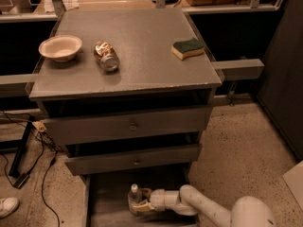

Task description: Pick blue plastic bottle from bottom drawer and place on counter

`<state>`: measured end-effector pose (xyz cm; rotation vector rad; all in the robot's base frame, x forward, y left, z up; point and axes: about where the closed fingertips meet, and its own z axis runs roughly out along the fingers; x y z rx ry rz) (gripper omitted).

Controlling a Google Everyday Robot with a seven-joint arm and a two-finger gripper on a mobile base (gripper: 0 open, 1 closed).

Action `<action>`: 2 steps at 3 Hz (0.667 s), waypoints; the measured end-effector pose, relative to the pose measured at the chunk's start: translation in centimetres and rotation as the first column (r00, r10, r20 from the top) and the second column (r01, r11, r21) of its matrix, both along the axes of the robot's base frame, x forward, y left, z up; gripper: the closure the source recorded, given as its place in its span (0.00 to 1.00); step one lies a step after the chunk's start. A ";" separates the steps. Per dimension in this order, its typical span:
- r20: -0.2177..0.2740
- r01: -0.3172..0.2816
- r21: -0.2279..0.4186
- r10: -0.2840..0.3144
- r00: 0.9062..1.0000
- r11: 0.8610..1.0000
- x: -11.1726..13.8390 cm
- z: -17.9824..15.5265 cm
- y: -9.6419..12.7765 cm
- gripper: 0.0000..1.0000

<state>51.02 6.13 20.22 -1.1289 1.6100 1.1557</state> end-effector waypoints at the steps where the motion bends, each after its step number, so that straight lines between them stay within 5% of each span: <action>1: 0.000 0.000 0.000 0.000 1.000 1.000 0.0 0.0 0.0 1.00; 2: 0.017 0.021 0.017 -0.021 1.000 1.000 0.0 1.4 0.0 1.00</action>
Offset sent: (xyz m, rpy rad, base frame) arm 0.0028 -0.0057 0.0358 0.0389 -0.0483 -0.0620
